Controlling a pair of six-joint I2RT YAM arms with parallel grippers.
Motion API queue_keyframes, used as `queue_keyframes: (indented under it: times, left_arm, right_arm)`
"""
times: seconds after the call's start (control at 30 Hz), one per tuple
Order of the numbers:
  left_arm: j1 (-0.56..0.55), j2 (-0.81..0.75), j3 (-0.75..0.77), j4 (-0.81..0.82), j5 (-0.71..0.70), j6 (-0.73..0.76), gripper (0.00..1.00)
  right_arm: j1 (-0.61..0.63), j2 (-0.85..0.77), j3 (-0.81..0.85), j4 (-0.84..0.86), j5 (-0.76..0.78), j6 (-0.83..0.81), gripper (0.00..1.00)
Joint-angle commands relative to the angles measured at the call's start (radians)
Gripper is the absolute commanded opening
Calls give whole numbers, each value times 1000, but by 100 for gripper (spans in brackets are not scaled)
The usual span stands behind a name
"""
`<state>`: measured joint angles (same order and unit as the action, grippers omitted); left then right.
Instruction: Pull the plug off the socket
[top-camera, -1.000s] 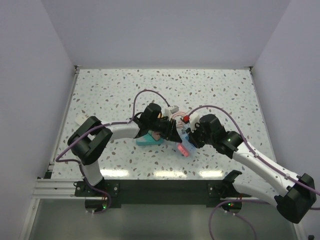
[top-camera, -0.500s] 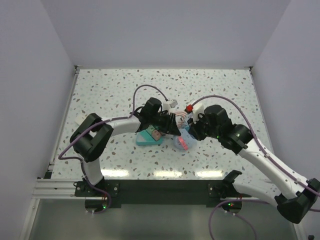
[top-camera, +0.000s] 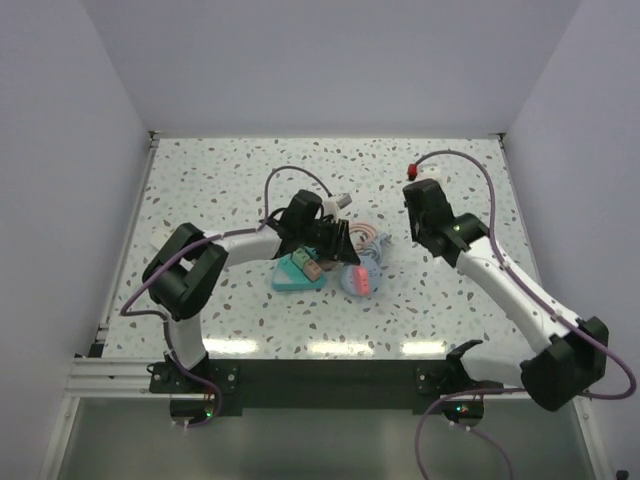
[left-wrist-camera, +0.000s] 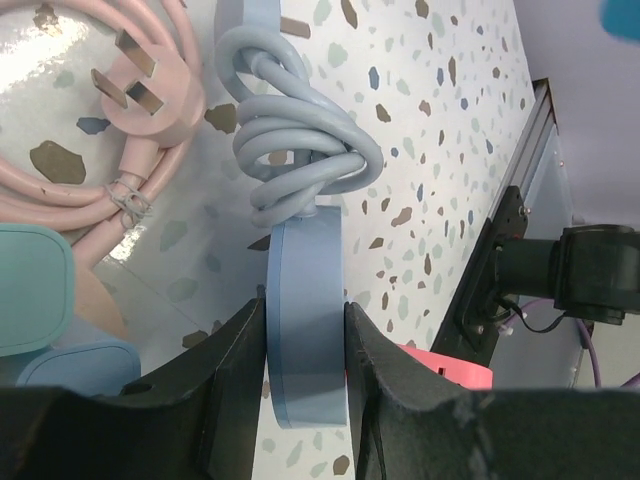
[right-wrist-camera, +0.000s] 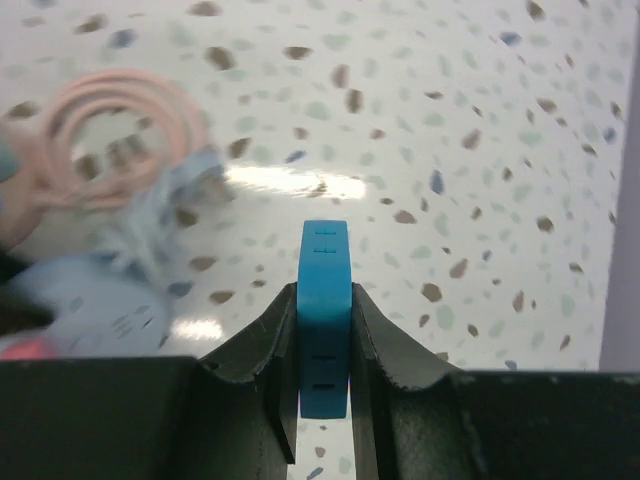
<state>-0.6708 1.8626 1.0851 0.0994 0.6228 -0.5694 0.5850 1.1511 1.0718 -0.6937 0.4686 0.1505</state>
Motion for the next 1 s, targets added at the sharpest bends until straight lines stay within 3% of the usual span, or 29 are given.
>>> queue_keyframes:
  times: [0.0,0.17,0.37,0.43,0.57,0.6,0.7,0.8,0.97]
  left_arm:
    - [-1,-89,64,74,34,-41,0]
    - [-3,-123,15,103,40,-70,0]
    - [-3,-158,-50,143,31,-101,0]
    - [-3,-174,-70,145,12,-103,0]
    - [-3,-187,-96,151,-38,-128,0]
    - [-3,-190,-109,158,-60,-139,0]
    - [-4,-209,-137,177,-106,-170,0]
    - [-4,-221,-157,186,-147,-190,0]
    - [-4,-220,-169,189,-175,-218,0]
  right_arm:
    - [-219,143,43,-92,255,191,0]
    - [-431,341,50,-75,271,283,0]
    - [-560,508,91,-98,282,363,1]
    - [-582,556,96,-89,278,379,15]
    - [-582,569,57,-44,243,368,31]
    - [-582,562,38,-27,234,363,53]
    - [-582,504,1,-10,216,342,76]
    - [-579,369,-33,25,112,318,89]
    - [-521,139,-97,83,-183,271,90]
